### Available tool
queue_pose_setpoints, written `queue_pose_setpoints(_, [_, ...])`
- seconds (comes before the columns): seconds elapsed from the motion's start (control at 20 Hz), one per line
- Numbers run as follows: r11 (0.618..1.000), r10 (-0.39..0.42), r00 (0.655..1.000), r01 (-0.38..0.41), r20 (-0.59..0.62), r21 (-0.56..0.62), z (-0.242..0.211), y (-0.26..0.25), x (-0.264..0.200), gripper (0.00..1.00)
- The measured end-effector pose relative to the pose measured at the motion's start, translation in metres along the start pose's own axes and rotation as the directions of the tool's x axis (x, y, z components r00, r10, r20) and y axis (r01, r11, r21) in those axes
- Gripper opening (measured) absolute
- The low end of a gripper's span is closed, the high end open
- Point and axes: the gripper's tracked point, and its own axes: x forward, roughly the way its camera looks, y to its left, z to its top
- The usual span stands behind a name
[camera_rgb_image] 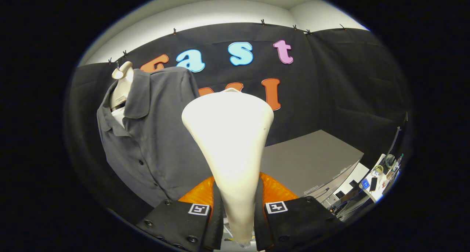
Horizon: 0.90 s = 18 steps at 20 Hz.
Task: Iron the clothes twice with a garment steamer, once on the left side and once on the right side.
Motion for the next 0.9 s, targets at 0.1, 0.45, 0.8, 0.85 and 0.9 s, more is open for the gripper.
queue_pose_setpoints(0.1, [1.0, 0.009, 1.0, -0.009, 0.003, -0.005, -0.009, 0.028, -0.003, 0.42])
queue_pose_setpoints(0.45, [0.998, 0.031, 0.999, -0.031, 0.005, -0.047, -0.024, 0.107, 0.026, 0.42])
queue_pose_setpoints(0.8, [0.997, -0.007, 1.0, 0.007, -0.005, -0.075, -0.03, 0.126, 0.072, 0.42])
queue_pose_setpoints(0.85, [0.997, -0.003, 1.0, 0.002, -0.01, -0.078, -0.032, 0.128, 0.078, 0.42])
queue_pose_setpoints(0.9, [0.997, 0.001, 1.0, -0.002, -0.017, -0.081, -0.036, 0.129, 0.084, 0.42])
